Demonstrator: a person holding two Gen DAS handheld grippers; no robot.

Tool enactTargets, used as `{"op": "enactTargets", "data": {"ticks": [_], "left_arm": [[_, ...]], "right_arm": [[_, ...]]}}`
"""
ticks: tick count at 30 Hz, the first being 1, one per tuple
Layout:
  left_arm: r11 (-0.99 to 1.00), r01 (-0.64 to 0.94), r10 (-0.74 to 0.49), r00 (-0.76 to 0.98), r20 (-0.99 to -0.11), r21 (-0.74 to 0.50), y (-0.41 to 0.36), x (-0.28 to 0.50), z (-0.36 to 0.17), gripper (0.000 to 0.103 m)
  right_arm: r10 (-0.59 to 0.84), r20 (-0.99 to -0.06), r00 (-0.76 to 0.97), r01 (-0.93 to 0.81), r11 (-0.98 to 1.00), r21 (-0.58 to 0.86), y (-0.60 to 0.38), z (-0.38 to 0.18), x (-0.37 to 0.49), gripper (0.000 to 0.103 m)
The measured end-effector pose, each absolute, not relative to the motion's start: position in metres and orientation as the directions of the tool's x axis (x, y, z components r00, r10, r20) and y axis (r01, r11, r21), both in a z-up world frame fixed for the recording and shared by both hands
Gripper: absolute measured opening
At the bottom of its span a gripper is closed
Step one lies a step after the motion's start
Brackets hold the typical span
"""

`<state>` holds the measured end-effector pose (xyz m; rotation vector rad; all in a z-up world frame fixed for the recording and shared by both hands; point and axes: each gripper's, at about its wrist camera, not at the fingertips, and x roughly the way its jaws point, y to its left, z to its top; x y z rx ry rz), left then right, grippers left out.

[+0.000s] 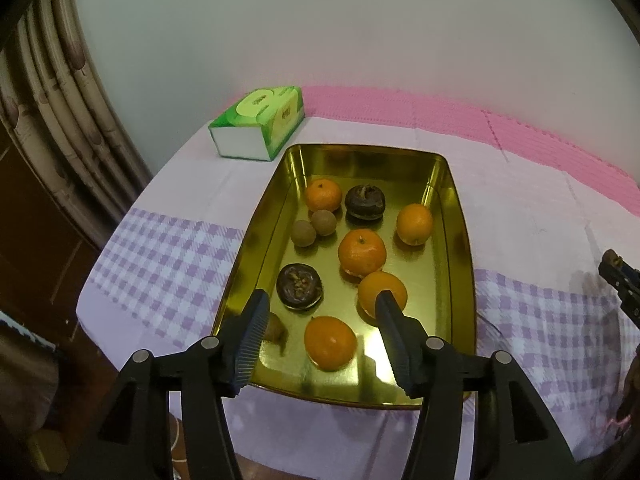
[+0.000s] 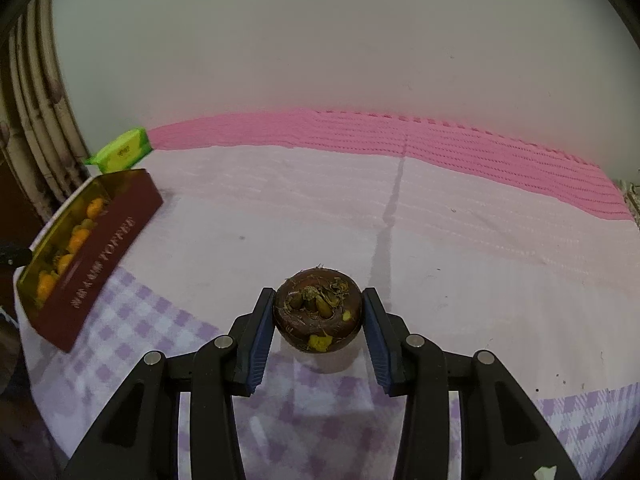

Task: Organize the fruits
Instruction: 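Carry the held persimmon toward the gold tray with the right gripper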

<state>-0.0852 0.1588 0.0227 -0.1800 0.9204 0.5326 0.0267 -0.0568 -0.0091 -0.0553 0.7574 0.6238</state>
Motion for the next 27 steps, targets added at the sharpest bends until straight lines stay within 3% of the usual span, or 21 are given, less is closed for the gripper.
{"op": "enactTargets", "data": {"ticks": [13, 27], "left_arm": [[0.834, -0.549, 0.382, 0.508, -0.772, 0.051, 0.159, -0.109, 0.041, 0.067], [0.791, -0.612, 0.406, 0.511, -0.757, 0.011, 0.184, -0.13, 0.044, 0.068]], "right_arm": [[0.61, -0.59, 0.529, -0.669, 0.727, 0.153, -0.02, 0.047, -0.023, 0.04], [0.712, -0.556, 0.428, -0.809, 0.577, 0.115, 0.054, 0.093, -0.072, 0.04]]}}
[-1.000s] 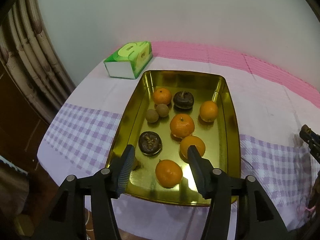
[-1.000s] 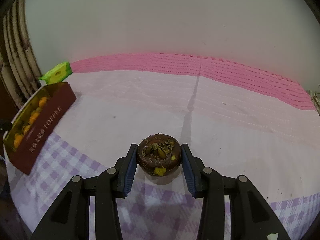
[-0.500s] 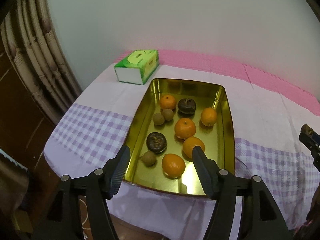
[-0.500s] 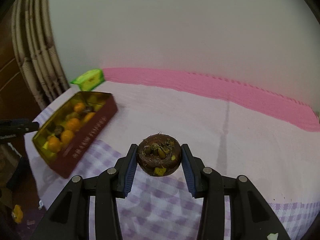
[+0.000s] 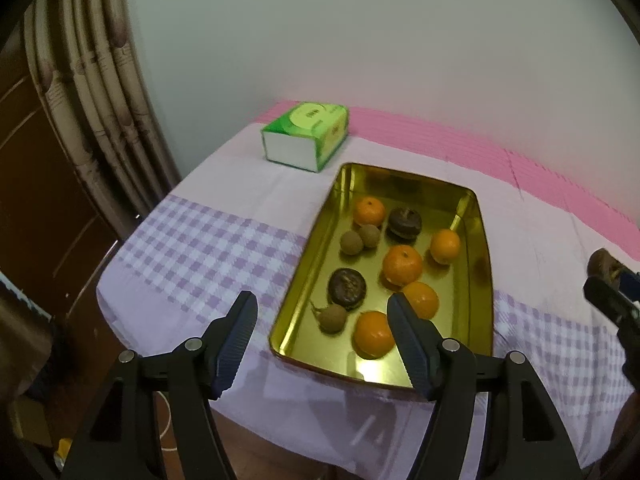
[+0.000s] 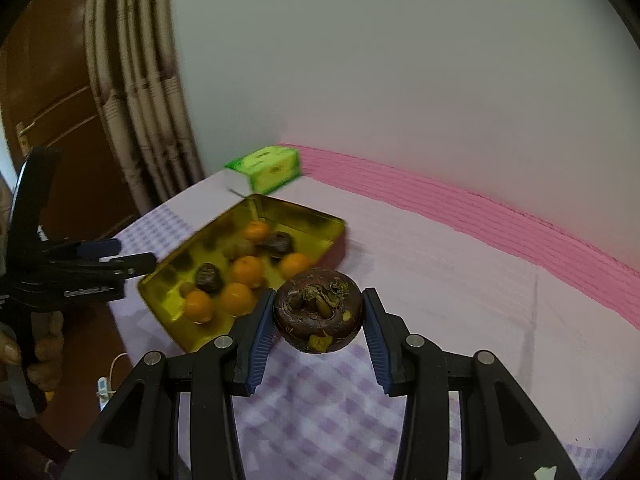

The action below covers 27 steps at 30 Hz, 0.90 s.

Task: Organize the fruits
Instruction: 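Carry the held persimmon toward the gold tray with the right gripper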

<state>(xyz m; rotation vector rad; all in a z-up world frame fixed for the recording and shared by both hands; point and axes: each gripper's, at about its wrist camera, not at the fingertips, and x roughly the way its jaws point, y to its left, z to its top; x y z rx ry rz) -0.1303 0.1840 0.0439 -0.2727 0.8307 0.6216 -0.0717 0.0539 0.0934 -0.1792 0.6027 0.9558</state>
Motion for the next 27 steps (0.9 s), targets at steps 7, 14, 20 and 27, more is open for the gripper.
{"op": "enactTargets", "data": {"ticks": [7, 14, 20, 27], "left_arm": [[0.767, -0.641, 0.438, 0.499, -0.748, 0.022, 0.198, -0.135, 0.043, 0.068], [0.75, -0.661, 0.449, 0.475, -0.757, 0.03, 0.206, -0.136, 0.038, 0.069], [0.741, -0.671, 0.45, 0.462, -0.764, 0.031, 0.21, -0.135, 0.035, 0.069], [0.741, -0.671, 0.444, 0.457, -0.77, 0.029, 0.21, -0.135, 0.034, 0.069]], "right_arm": [[0.723, -0.572, 0.386, -0.846, 0.526, 0.094, 0.092, 0.096, -0.083, 0.04], [0.72, -0.602, 0.344, -0.856, 0.504, 0.113, 0.12, 0.085, -0.079, 0.04], [0.713, -0.621, 0.325, -0.853, 0.504, 0.133, 0.133, 0.075, -0.073, 0.04], [0.715, -0.628, 0.309, -0.854, 0.499, 0.148, 0.147, 0.073, -0.065, 0.04]]}}
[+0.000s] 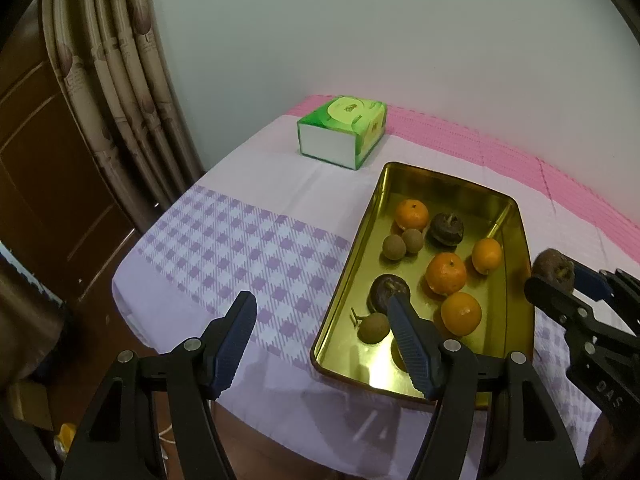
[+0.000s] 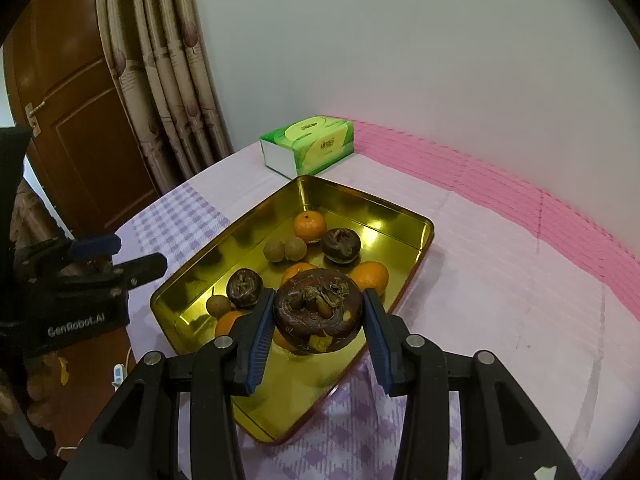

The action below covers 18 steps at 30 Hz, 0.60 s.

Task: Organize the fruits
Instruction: 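Carry the held persimmon toward the gold tray with the right gripper, then lower the persimmon into the gold tray and open the right gripper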

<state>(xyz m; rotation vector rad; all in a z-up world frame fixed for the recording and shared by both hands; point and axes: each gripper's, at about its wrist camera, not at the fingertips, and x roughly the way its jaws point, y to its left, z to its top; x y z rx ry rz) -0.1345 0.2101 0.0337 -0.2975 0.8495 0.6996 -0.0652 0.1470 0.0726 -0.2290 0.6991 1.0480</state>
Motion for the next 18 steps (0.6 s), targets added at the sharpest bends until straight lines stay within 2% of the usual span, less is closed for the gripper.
{"op": "enactTargets", "data": {"ticks": [18], "left_arm": [[0.75, -0.659, 0.45, 0.45, -0.772, 0.053, 0.21, -0.132, 0.03, 0.071]], "right_arm": [[0.696, -0.657, 0.29, -0.841, 0.513, 0.172, 0.168, 0.055, -0.047, 0.04]]}}
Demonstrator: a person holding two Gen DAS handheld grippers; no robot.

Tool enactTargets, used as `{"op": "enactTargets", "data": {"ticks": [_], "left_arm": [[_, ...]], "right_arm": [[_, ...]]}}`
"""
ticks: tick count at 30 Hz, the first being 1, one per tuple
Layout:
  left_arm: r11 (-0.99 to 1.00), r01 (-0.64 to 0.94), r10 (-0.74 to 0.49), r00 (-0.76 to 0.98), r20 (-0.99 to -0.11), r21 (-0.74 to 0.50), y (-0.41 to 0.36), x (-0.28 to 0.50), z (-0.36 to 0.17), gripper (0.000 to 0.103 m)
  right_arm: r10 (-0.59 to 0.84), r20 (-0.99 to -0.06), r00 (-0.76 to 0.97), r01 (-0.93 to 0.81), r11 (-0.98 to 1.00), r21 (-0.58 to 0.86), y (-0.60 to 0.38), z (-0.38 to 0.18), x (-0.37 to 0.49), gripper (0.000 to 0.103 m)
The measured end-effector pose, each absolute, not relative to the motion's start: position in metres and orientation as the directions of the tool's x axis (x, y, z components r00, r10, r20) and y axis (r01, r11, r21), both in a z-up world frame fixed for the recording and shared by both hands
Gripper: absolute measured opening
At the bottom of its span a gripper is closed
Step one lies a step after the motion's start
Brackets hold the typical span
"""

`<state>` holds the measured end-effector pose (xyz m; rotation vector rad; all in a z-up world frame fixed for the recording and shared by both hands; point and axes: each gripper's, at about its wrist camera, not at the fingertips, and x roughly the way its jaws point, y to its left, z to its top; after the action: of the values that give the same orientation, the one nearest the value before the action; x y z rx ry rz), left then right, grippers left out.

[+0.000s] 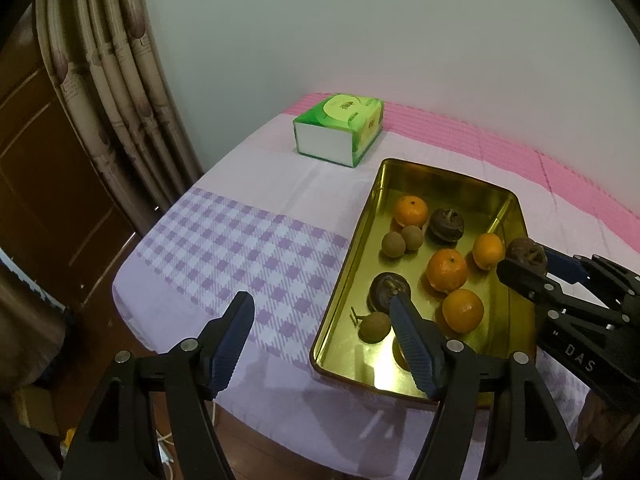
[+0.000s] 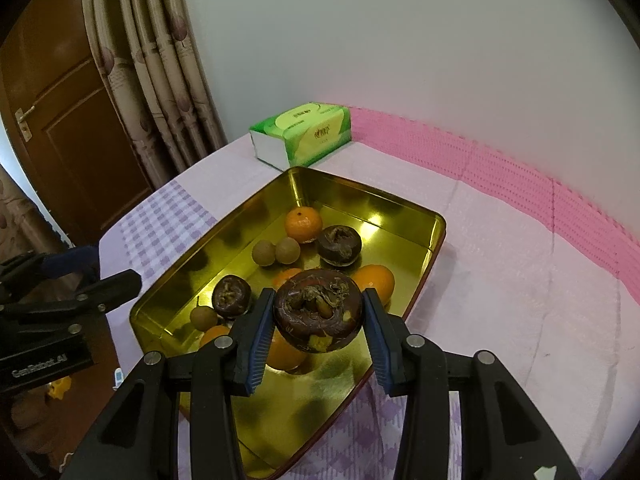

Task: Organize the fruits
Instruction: 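Lower the persimmon into the gold tray and open the right gripper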

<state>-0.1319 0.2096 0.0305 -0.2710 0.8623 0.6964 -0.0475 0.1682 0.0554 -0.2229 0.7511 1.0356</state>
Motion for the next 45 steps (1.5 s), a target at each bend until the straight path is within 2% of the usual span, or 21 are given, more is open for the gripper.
{"op": "enactTargets", "data": {"ticks": [24, 45], "left_arm": [[0.755, -0.652, 0.443, 0.434, -0.785, 0.066, 0.211, -0.13, 0.024, 0.071], [0.763, -0.642, 0.435, 0.427, -0.793, 0.073, 0.211, -0.127, 0.021, 0.071]], "right_arm": [[0.673, -0.689, 0.269, -0.832, 0.523, 0.185, 0.185, 0.034, -0.032, 0.04], [0.68, -0.682, 0.269, -0.83, 0.523, 0.194, 0.186, 0.033, -0.031, 0.042]]}}
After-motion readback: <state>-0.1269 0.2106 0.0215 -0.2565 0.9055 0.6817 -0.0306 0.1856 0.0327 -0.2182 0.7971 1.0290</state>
